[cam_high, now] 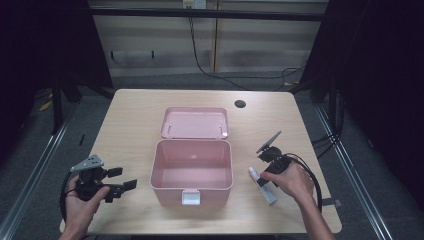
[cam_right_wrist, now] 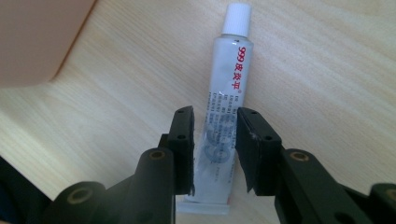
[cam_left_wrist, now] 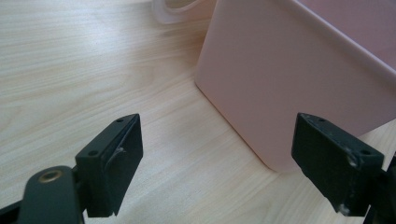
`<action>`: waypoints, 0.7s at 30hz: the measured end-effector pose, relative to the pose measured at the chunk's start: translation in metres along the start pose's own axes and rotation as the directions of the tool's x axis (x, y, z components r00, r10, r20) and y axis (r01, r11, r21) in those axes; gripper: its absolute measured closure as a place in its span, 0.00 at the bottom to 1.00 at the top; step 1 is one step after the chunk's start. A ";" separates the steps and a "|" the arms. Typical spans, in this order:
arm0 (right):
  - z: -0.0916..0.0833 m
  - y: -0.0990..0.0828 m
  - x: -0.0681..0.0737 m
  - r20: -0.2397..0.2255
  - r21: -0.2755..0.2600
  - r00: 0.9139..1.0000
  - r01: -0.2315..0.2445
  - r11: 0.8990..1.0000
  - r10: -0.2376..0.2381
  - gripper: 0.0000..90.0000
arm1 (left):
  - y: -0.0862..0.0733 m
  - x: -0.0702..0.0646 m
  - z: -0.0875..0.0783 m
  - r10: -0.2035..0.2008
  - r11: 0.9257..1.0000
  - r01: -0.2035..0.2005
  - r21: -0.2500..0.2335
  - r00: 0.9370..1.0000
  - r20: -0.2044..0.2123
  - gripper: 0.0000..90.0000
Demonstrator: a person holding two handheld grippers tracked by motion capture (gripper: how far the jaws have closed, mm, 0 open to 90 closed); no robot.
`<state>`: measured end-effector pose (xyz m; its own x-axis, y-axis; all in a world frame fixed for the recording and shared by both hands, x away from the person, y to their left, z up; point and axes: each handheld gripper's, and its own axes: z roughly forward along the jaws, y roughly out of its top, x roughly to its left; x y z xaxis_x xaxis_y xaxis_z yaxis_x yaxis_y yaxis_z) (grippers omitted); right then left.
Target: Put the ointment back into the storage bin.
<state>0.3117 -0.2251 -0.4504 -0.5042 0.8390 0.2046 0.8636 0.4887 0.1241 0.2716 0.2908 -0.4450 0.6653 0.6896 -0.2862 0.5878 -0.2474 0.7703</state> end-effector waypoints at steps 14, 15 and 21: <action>0.017 0.003 0.001 0.037 0.046 0.999 0.022 0.999 -0.024 0.76 | 0.000 0.000 0.000 -0.002 1.000 0.002 0.002 1.000 0.002 0.19; 0.018 0.004 0.002 0.044 0.055 0.999 0.023 0.998 -0.025 0.77 | 0.000 0.000 0.001 -0.003 1.000 0.003 0.003 1.000 0.004 0.19; 0.020 0.007 0.009 0.085 0.079 0.995 0.035 0.996 -0.042 0.78 | 0.000 0.000 0.000 0.001 1.000 -0.001 0.003 1.000 0.005 0.19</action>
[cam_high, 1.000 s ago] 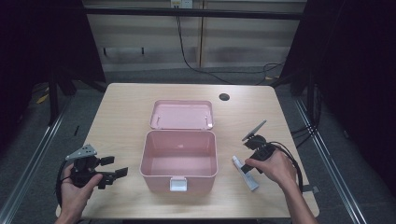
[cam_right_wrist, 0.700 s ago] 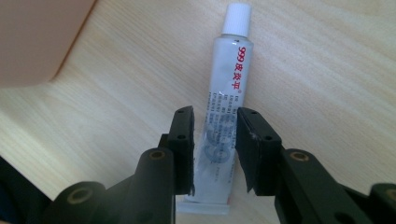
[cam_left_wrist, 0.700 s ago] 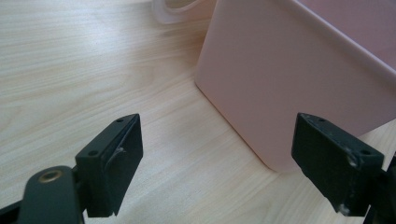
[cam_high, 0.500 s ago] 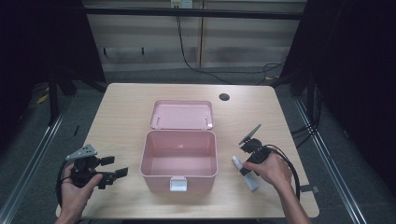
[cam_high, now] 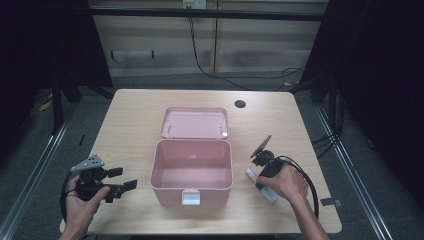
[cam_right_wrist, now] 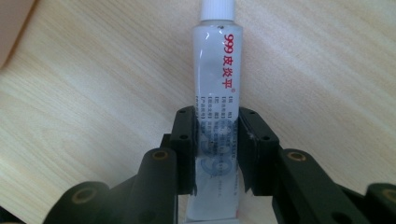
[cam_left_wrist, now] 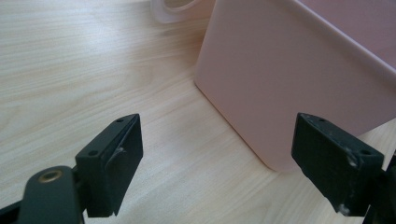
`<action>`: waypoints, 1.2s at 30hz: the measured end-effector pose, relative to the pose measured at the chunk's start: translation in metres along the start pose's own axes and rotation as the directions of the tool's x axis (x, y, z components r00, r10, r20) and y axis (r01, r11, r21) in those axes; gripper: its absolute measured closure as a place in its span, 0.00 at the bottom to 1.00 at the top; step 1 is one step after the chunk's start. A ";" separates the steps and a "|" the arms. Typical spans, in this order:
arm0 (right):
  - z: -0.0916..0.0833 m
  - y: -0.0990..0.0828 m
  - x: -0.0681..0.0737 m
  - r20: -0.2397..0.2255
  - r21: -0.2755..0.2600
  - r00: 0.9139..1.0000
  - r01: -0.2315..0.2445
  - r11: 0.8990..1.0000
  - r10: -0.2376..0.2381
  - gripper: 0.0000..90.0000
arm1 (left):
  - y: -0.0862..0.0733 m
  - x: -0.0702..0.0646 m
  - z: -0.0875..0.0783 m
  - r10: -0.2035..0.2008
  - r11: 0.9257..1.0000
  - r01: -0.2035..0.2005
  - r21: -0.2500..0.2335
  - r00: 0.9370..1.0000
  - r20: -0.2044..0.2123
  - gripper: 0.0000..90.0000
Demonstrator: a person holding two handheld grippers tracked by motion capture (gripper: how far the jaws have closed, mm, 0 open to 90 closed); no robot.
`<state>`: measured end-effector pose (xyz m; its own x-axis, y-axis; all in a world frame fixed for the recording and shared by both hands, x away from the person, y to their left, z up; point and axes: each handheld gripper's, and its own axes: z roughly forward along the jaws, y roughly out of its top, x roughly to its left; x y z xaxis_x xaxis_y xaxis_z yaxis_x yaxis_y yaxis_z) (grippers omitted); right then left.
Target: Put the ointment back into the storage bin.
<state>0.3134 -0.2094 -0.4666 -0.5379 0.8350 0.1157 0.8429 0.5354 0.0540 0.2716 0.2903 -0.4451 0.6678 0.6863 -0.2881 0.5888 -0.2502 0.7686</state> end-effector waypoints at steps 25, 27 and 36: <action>-0.018 -0.004 -0.002 -0.082 0.002 0.997 0.015 1.000 -0.014 0.79 | 0.000 0.000 0.000 -0.002 1.000 0.002 -0.002 1.000 -0.005 0.19; -0.019 -0.004 -0.002 -0.083 0.007 0.996 0.021 1.000 -0.020 0.79 | 0.000 0.000 0.000 -0.002 1.000 0.002 -0.001 1.000 -0.003 0.19; -0.042 -0.012 -0.003 -0.176 -0.052 0.980 0.086 0.995 -0.094 0.79 | 0.000 0.000 -0.001 -0.003 1.000 0.003 -0.005 1.000 -0.003 0.19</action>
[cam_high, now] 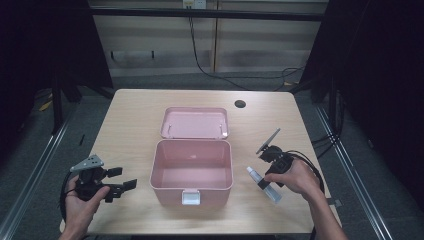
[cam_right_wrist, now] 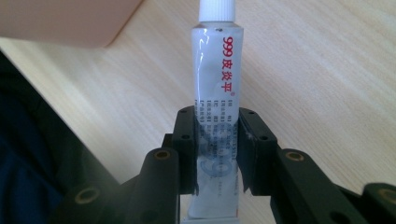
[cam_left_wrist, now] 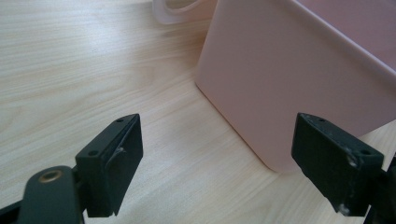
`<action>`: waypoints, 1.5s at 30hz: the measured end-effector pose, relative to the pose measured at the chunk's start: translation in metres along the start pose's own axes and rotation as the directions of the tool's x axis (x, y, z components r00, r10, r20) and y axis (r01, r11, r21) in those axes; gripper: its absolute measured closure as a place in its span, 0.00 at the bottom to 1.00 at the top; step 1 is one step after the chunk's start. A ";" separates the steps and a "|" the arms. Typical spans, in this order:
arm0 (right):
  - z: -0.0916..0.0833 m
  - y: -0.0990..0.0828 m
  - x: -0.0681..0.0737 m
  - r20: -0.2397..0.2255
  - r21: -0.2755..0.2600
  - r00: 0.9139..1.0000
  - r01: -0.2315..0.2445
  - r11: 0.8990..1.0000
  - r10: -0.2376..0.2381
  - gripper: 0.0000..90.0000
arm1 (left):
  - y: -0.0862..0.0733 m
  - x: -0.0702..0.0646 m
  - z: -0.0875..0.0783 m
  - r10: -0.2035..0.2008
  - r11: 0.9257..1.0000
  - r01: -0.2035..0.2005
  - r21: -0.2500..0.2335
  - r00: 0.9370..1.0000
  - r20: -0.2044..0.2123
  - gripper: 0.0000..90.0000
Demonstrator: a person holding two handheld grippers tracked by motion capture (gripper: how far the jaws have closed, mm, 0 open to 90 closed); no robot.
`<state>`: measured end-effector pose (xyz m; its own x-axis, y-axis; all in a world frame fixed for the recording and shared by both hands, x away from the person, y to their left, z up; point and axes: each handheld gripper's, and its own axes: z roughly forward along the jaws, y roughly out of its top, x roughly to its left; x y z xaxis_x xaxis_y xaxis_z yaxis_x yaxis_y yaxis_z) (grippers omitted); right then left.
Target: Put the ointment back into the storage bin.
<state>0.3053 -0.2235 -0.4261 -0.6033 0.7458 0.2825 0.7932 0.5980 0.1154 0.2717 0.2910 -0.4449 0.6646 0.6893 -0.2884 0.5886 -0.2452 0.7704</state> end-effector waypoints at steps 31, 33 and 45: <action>-0.057 0.004 0.033 -0.048 -0.019 0.971 0.233 0.972 -0.233 0.79 | 0.000 -0.001 0.001 0.001 1.000 -0.001 0.003 1.000 -0.002 0.19; -0.060 0.005 0.035 -0.042 -0.011 0.969 0.242 0.970 -0.242 0.79 | 0.000 -0.001 0.001 0.003 1.000 -0.003 0.004 1.000 -0.002 0.19; -0.069 0.011 0.052 -0.032 0.048 0.941 0.339 0.940 -0.338 0.79 | 0.000 -0.001 0.001 0.001 1.000 -0.001 0.004 1.000 -0.003 0.19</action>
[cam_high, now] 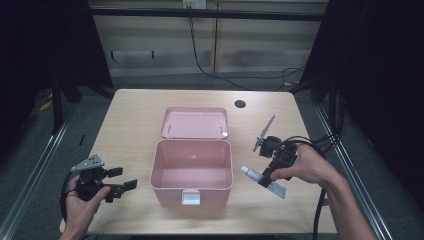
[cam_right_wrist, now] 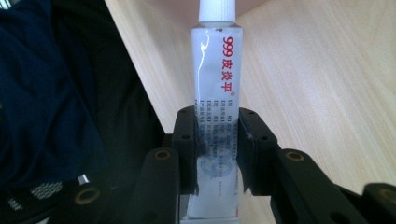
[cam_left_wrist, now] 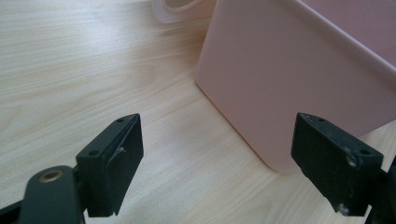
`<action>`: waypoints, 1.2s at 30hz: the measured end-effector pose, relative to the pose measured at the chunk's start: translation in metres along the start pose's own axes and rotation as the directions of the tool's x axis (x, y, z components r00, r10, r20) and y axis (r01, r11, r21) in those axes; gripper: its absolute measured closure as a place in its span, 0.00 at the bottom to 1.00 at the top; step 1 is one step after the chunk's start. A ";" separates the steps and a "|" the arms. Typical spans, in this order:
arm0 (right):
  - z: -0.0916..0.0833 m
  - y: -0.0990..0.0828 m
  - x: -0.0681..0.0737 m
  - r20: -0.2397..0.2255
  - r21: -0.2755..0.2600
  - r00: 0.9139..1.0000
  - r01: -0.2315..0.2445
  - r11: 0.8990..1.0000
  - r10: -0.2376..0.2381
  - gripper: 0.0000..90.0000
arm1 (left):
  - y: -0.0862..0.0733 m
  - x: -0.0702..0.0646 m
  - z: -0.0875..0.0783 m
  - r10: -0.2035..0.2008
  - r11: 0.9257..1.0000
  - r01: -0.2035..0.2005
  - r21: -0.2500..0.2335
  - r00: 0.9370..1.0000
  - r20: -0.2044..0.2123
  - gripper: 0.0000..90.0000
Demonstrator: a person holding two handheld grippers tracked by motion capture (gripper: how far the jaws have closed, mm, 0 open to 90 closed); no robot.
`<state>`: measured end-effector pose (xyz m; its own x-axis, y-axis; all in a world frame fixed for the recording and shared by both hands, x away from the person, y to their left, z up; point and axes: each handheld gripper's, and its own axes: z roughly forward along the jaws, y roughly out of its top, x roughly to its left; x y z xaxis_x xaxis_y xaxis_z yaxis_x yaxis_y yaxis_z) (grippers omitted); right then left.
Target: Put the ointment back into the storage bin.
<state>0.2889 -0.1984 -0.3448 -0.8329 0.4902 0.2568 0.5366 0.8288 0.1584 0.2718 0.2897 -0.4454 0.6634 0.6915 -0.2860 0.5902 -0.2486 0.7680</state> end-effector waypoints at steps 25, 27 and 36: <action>-0.020 0.051 0.032 0.057 0.053 0.988 0.139 0.989 -0.142 0.79 | 0.000 0.001 -0.001 0.001 1.000 -0.001 -0.002 1.000 0.002 0.19; -0.021 0.055 0.034 0.051 0.055 0.989 0.138 0.989 -0.140 0.79 | 0.000 0.001 -0.001 0.000 1.000 0.000 -0.002 1.000 0.004 0.19; -0.019 0.072 0.040 0.041 -0.016 0.981 0.188 0.982 -0.187 0.79 | 0.000 0.001 -0.001 0.001 1.000 -0.001 -0.005 1.000 0.003 0.19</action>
<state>0.2971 -0.1243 -0.3048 -0.9235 0.3370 0.1834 0.3726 0.9016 0.2195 0.2717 0.2909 -0.4448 0.6653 0.6890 -0.2873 0.5874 -0.2456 0.7711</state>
